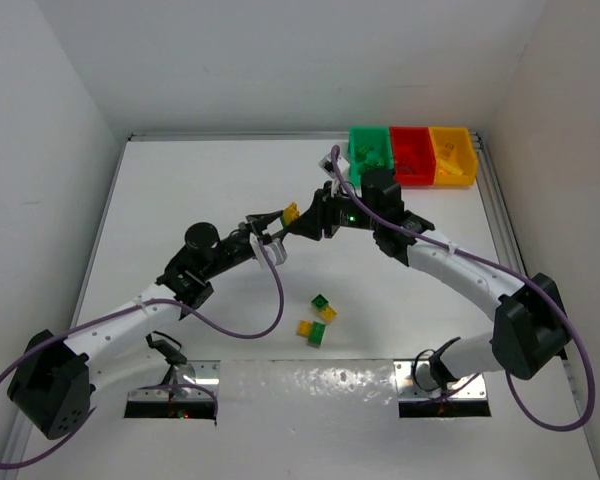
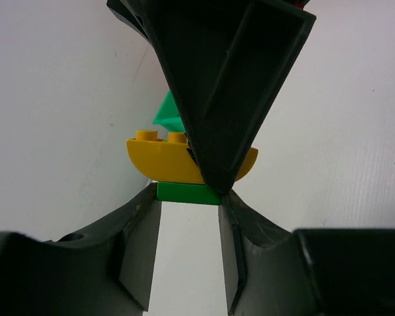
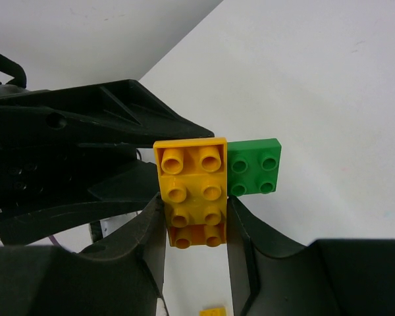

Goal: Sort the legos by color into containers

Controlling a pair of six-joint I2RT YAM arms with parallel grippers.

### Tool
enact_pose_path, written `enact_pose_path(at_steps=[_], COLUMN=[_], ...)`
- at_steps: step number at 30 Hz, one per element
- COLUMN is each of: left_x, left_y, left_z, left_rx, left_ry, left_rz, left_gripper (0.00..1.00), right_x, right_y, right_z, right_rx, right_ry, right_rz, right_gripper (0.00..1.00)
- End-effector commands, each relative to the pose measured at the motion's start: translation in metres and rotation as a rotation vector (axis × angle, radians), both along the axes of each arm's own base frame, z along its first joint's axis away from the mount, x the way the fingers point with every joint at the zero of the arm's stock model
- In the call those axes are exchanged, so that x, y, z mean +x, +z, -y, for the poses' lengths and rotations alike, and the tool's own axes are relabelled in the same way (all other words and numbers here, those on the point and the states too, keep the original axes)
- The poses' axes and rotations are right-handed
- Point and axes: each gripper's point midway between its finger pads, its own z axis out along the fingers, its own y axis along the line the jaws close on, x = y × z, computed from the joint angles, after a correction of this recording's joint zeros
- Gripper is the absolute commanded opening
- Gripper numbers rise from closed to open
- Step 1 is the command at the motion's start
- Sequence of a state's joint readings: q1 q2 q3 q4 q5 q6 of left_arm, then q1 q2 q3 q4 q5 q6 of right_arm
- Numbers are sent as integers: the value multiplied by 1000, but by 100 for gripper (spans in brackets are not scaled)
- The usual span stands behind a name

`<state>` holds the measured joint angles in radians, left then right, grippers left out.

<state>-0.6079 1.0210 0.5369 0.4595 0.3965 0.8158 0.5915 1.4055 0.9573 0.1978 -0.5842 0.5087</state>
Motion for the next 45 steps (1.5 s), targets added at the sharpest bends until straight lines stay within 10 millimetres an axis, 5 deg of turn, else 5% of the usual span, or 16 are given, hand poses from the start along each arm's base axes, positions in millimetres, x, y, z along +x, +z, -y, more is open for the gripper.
enact_pose_path(at_steps=[1,5,7,10,19,29,33,37,38,39,40,45], left_x=[-7,-6,-6,-6,12,10,12,22,24,26,26,18], left_y=[25,28,30,27,-37,-56,-50,-37,-39,-37,-34,-39], left_z=[11,11,10,9,-28,-42,-38,-34,-32,-33,-32,-36], left_rx=[-23,-18,-19,0,168,173,132,42,16,-1,-26,-46], left_ry=[-68,-66,-64,-63,140,208,215,264,276,292,295,301], left_rz=[60,82,89,101,42,-48,-102,-177,-219,-233,-247,-273], left_gripper=[30,16,0,0,0,0,0,0,0,0,0,0], right_x=[-6,-7,-7,-7,2,27,63,122,143,156,174,244], right_y=[27,24,21,17,14,15,16,13,27,26,3,2], right_z=[-3,-4,-3,-2,12,42,79,133,150,160,179,243], right_rx=[35,34,29,19,-79,-147,-219,-342,-351,-375,-458,-471], right_ry=[40,45,44,38,-35,-172,-357,-616,-691,-739,-830,-1113], right_rz=[90,77,67,56,71,84,80,98,124,121,81,63], right_gripper=[0,0,0,0,0,0,0,0,0,0,0,0])
